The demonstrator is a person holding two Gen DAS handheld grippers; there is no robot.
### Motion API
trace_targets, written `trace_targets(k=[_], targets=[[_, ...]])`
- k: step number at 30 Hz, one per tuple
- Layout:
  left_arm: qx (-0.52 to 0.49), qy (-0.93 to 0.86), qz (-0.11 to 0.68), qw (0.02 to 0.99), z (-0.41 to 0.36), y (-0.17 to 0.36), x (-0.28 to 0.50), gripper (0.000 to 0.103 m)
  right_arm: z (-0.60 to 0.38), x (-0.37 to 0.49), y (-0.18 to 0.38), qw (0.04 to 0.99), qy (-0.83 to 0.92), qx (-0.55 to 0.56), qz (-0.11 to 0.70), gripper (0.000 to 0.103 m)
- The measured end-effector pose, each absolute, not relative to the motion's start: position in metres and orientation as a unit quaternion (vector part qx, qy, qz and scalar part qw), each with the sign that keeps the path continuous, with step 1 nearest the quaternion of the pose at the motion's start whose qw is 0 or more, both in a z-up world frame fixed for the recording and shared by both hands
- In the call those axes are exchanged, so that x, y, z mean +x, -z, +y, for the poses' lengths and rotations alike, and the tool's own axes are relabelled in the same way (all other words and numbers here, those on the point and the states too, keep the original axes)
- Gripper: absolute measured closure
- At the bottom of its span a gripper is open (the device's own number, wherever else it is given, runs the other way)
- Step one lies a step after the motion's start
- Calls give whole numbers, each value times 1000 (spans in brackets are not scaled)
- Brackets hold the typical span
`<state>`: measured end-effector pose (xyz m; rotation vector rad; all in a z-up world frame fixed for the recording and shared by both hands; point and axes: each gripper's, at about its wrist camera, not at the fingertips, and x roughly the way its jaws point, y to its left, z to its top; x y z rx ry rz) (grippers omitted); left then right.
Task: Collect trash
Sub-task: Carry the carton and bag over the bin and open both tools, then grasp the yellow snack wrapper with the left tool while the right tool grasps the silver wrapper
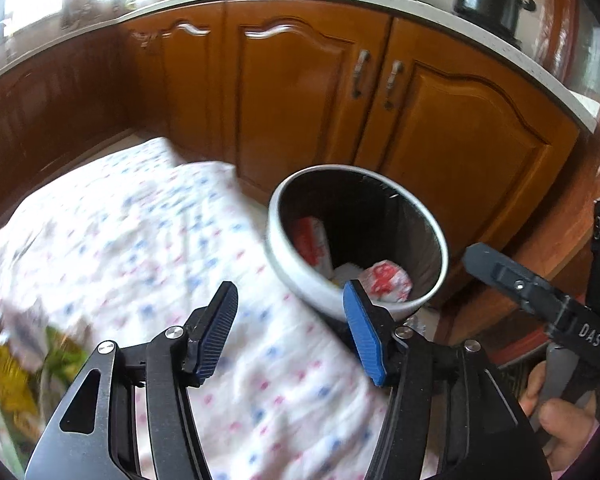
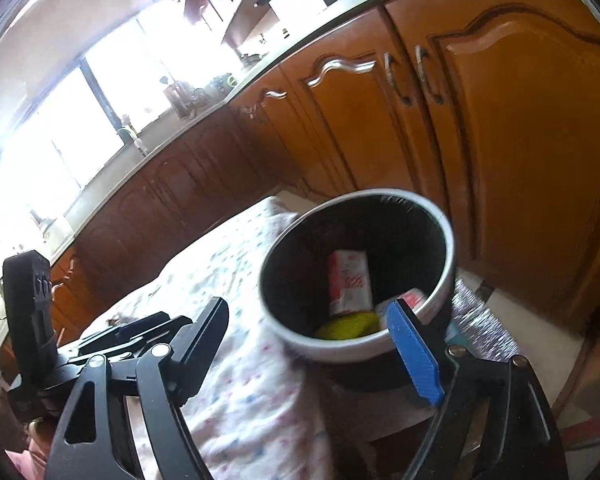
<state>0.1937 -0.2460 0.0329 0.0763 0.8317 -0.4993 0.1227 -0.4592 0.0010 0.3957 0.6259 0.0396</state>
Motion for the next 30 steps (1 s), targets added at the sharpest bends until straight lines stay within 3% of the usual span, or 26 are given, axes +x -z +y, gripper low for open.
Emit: trace_targets(k=[30], targets=[[-61,84,369,924,-21,-32,129,42,-315,121,10,919,-139,170,328,19]])
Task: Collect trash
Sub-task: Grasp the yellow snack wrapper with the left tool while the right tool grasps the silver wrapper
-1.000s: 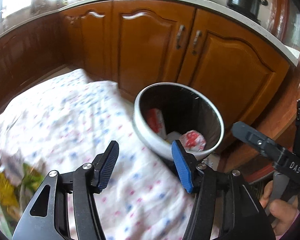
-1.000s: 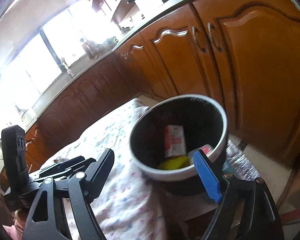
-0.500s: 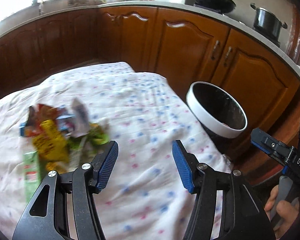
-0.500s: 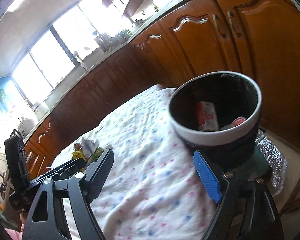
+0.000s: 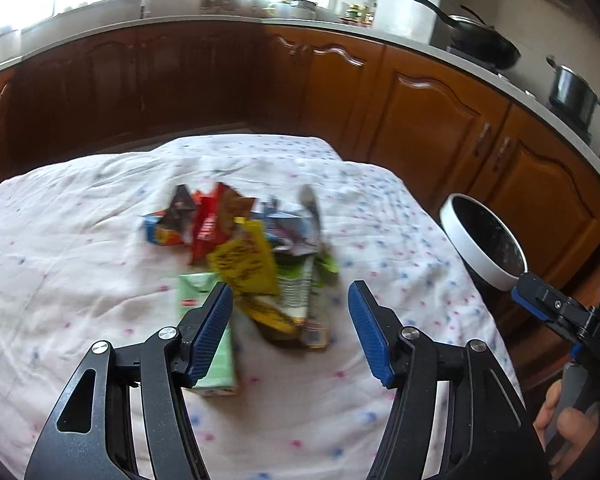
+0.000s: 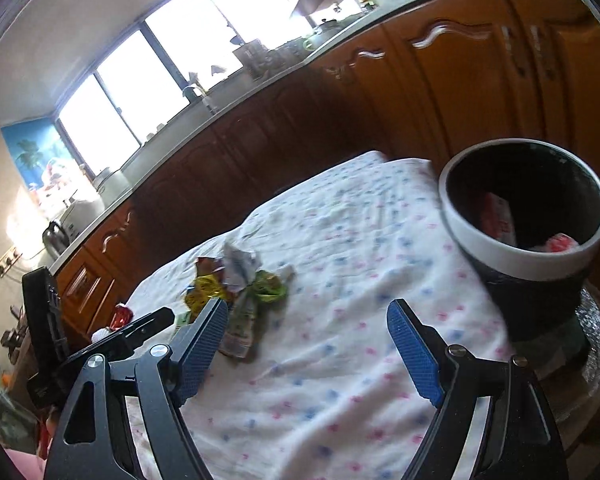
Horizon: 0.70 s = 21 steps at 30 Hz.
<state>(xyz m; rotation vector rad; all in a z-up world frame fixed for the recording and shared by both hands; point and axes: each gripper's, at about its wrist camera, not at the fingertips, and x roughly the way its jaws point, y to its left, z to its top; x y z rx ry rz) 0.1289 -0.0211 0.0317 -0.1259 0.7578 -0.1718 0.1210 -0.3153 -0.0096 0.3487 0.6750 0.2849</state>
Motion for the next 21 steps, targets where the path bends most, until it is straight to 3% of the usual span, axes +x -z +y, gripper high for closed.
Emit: trace_targets(k=[11,17,21], targets=[[-76,86,387,915,14,-23,154,40,-254,170,7,909,-180,146,346,23],[-58,108,396,910,14,-19,170,40,-227,208,18,897,-191,144,373,44],[-50,129,403,905,14,-14,181,40,-210,229,31,890,-193,136,390,48]])
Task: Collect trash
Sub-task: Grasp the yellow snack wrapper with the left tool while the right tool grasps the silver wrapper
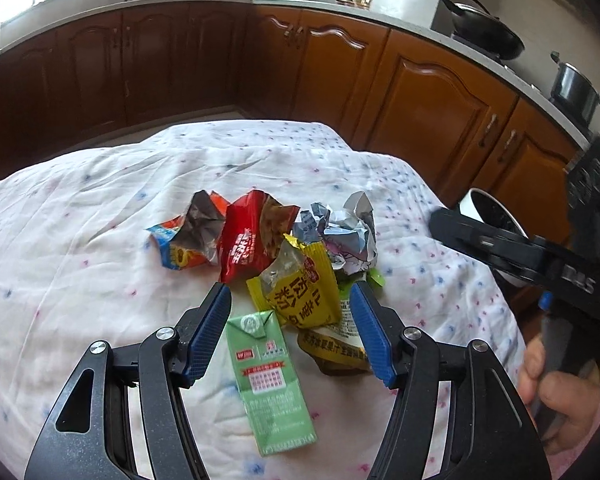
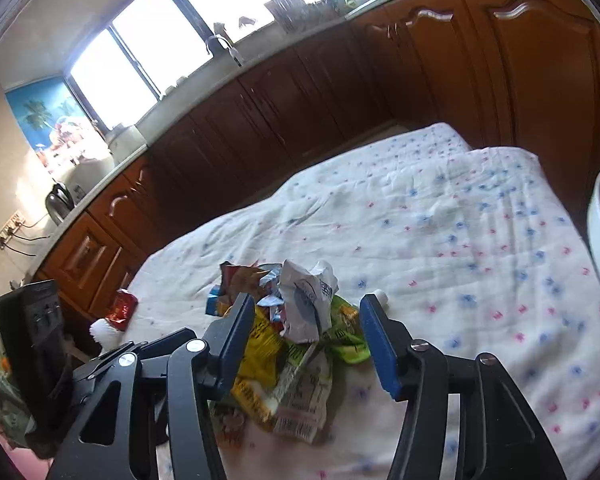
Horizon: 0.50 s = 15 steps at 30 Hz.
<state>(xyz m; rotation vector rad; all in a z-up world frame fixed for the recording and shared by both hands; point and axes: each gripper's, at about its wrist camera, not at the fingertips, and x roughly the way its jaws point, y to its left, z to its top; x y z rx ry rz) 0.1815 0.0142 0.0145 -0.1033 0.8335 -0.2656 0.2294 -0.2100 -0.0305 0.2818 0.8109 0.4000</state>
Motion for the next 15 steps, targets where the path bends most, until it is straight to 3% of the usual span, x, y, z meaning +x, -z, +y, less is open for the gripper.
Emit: trace_targets(k=[5,7,8,11,15], targets=[[-40,145,418,896,12,-5,196,41,-199,249,44,886,-185,124,406,55],[-37,151,424,892,10,0,200,44,-198,255,50,882,-183,122,416,84],[-37,156,428,889,9,3,202,52,-200,256,53,881,-182,126,418,83],[-30,167,438,883,5,7,204,91,-204,247,47,887,-176,127,407,84],[-33,186,439,879,0,6,202,99,-213,227,28,898,-176,129,382,84]])
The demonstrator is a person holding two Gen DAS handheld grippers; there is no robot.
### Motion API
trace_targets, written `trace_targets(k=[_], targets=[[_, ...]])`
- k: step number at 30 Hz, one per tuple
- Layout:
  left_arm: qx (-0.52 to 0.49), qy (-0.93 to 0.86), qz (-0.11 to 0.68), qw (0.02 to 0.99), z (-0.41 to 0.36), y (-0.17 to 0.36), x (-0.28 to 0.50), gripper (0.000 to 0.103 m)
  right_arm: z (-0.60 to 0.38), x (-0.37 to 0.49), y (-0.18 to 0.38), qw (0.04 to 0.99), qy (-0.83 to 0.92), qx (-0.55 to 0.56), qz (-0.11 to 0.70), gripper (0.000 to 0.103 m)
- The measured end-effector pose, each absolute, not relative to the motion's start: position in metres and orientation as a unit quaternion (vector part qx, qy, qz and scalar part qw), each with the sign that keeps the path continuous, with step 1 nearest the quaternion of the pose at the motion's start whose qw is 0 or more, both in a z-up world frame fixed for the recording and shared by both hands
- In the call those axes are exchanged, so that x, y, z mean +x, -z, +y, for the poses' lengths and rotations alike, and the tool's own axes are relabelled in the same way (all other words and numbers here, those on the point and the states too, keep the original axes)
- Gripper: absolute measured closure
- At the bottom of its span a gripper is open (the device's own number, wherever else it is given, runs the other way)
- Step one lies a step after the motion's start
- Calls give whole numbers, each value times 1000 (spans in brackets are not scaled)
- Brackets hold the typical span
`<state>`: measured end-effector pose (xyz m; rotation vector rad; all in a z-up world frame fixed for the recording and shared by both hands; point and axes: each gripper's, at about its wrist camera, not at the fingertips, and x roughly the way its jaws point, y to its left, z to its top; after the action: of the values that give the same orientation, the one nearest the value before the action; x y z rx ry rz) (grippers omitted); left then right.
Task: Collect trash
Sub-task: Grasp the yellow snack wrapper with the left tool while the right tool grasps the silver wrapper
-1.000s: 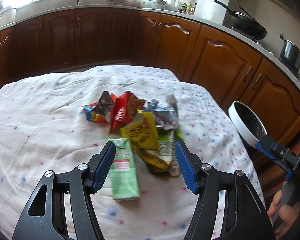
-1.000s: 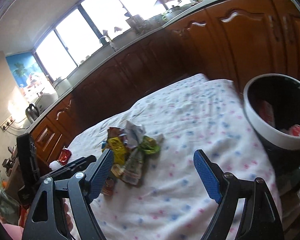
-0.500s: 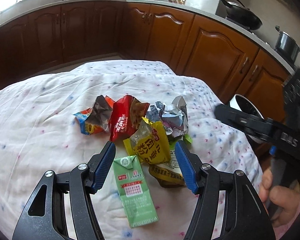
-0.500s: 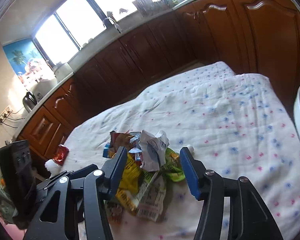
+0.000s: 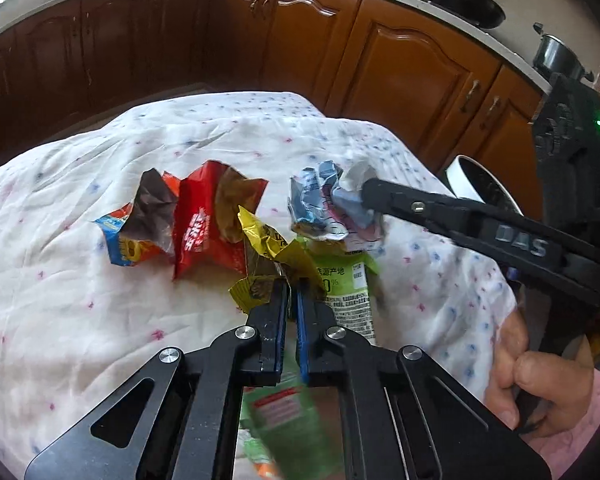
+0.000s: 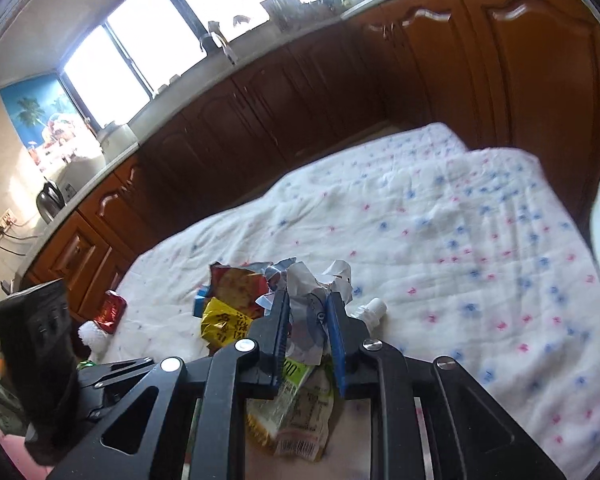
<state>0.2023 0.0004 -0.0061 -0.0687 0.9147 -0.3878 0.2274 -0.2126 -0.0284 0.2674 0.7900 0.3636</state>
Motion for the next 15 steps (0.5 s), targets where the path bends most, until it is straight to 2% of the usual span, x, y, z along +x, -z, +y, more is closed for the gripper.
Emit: trace_targets(k=[8,15], targets=[[-47,196,397,896,-10,-27,180,100,-269,174,3,918,-141,141,343,84],[-51,216,390,893,-61,-34,160,100,-333,140,5,920,-106,167,337,84]])
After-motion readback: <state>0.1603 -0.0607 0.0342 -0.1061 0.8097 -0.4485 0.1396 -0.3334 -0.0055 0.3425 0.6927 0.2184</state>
